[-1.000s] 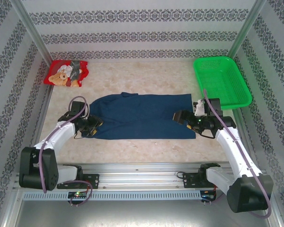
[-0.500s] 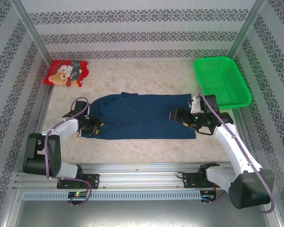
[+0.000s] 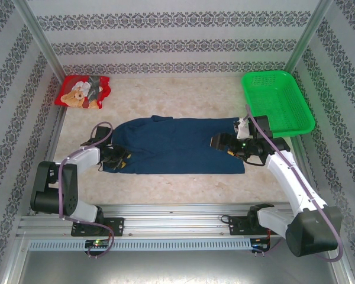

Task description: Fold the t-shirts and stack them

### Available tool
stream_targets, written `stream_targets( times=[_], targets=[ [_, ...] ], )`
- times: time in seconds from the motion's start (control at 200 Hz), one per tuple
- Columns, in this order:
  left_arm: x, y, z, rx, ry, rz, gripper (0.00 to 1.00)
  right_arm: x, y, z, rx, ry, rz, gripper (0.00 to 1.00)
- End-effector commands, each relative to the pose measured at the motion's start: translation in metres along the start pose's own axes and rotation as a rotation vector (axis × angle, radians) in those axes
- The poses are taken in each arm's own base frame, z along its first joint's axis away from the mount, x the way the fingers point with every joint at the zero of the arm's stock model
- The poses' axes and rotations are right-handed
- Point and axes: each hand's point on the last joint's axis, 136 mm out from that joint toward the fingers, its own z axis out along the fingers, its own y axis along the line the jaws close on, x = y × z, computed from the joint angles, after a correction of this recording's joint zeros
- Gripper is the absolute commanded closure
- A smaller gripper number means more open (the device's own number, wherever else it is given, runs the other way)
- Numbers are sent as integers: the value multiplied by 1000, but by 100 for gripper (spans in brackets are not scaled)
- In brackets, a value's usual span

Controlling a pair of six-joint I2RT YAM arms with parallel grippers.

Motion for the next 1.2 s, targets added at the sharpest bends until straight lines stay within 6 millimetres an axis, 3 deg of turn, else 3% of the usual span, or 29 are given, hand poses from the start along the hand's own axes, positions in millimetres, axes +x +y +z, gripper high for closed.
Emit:
stream_targets(
  times=[0.0,0.115,0.335,0.759,0.954,1.194],
  targets=[
    [7,-2,-12,8,2,8,59,-7,10,-4,-10,-18,-25,2],
    [12,5,-19,-4,0,10,54,-7,10,-4,-8,-17,-24,2],
    [12,17,-16,-56,-5,40,54,-7,10,0,-12,-7,-24,2],
    [10,5,2,-24,4,32,56,-5,8,1,-10,2,-21,2],
    [5,-4,3,-8,-6,48,63,-3,7,-1,-7,-6,-22,2],
    [2,-13,-5,2,-18,92,84,-2,5,-2,-1,-11,-19,2]
  ],
)
